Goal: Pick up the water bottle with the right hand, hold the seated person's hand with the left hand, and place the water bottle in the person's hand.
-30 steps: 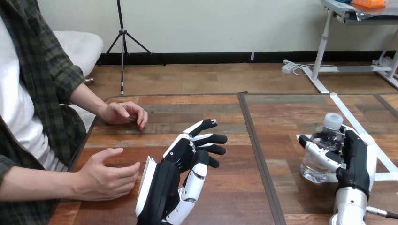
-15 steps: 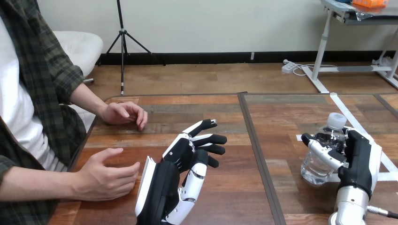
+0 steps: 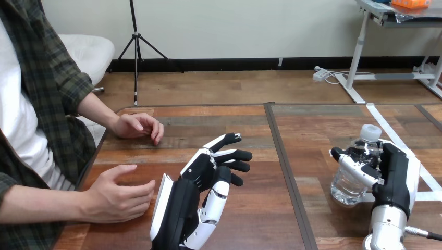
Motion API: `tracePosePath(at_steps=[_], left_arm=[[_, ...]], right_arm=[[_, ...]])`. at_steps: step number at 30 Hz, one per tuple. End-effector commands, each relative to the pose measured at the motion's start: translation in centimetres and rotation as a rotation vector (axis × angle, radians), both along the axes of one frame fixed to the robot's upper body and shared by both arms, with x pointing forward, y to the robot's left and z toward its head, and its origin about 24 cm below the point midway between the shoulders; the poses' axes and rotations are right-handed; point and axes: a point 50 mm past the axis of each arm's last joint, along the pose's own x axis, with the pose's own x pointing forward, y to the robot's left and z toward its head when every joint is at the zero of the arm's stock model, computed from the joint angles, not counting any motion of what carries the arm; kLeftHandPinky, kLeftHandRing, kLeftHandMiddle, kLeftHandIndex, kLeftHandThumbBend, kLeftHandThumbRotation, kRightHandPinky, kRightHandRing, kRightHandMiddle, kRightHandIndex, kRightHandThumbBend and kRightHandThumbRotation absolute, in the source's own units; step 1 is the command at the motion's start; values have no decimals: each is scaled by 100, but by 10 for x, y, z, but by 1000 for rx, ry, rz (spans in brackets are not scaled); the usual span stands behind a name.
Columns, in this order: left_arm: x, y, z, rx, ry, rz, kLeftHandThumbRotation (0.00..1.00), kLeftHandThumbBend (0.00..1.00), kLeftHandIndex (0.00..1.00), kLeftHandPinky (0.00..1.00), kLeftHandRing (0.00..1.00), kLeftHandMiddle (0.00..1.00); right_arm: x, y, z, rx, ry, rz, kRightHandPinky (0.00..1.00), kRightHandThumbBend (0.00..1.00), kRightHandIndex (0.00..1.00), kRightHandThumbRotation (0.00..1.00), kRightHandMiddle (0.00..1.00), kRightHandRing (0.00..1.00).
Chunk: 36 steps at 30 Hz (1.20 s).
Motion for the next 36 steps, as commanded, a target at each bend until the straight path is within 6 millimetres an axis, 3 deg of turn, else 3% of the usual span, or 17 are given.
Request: tracePosePath(at_steps=[1,36], left_arm=[[4,-6,7,-36,-40,-2,75,13,78,52,64,68],[6,-5,8,-36,-43,6,76,14,77,53,63,66]], right_arm=[[24,6,28,-25,-97,39,43,73,54,0,49,45],[25,8,38,-33,-192,61,45,72,51,0,49,45]])
